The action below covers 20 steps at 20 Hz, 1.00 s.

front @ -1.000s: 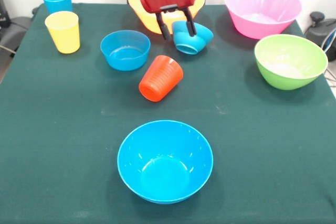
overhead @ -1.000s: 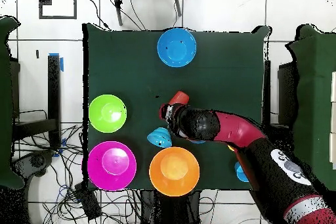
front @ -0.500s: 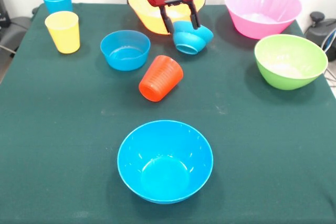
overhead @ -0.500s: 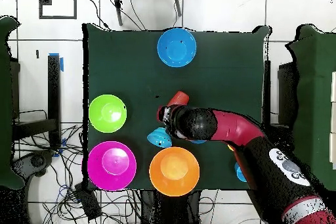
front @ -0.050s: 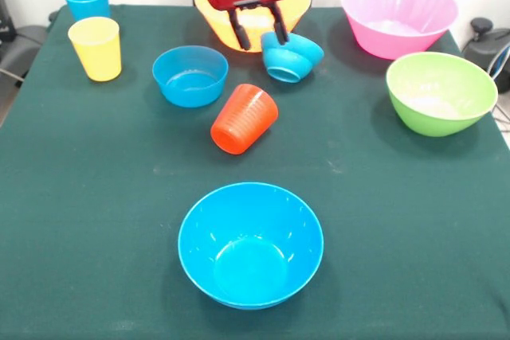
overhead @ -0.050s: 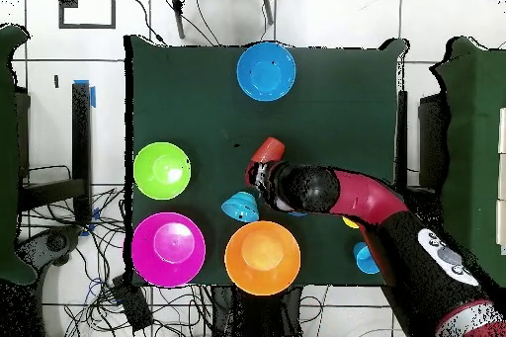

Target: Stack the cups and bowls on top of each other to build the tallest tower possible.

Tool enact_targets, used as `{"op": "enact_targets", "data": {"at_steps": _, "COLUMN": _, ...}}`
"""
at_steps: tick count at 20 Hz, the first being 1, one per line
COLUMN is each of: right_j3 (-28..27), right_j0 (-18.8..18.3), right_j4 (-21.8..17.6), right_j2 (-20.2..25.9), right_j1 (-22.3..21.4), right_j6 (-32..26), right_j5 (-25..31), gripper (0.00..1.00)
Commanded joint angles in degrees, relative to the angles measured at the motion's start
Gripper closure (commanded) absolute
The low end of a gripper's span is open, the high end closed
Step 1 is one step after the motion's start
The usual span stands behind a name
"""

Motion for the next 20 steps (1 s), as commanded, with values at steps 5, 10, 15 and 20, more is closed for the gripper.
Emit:
{"op": "enact_targets", "data": {"at_steps": 5, "right_j3": -0.25, "right_j0": -3.74, "right_j4": -3.18, "right_j2": 0.42, "right_j1": 6.89, "right_j6": -4.48, "right_j5": 4.78, "gripper": 0.0}}
{"op": "enact_targets", "data": {"at_steps": 10, "right_j3": -1.52, "right_j0": -4.14, "right_j4": -4.52, "right_j2": 0.26, "right_j1": 7.74, "right_j6": -5.65, "right_j5": 5.71, "gripper": 0.0}}
{"op": "enact_targets", "data": {"at_steps": 15, "right_j3": -2.46, "right_j0": -4.34, "right_j4": -6.39, "right_j2": 0.64, "right_j1": 8.03, "right_j6": -6.97, "right_j5": 5.02, "gripper": 0.0}}
{"op": "enact_targets", "data": {"at_steps": 20, "right_j3": -3.44, "right_j0": -2.79, "right_j4": -7.2, "right_j2": -0.06, "right_j1": 8.29, "right_j6": -4.94, "right_j5": 4.29, "gripper": 0.0}}
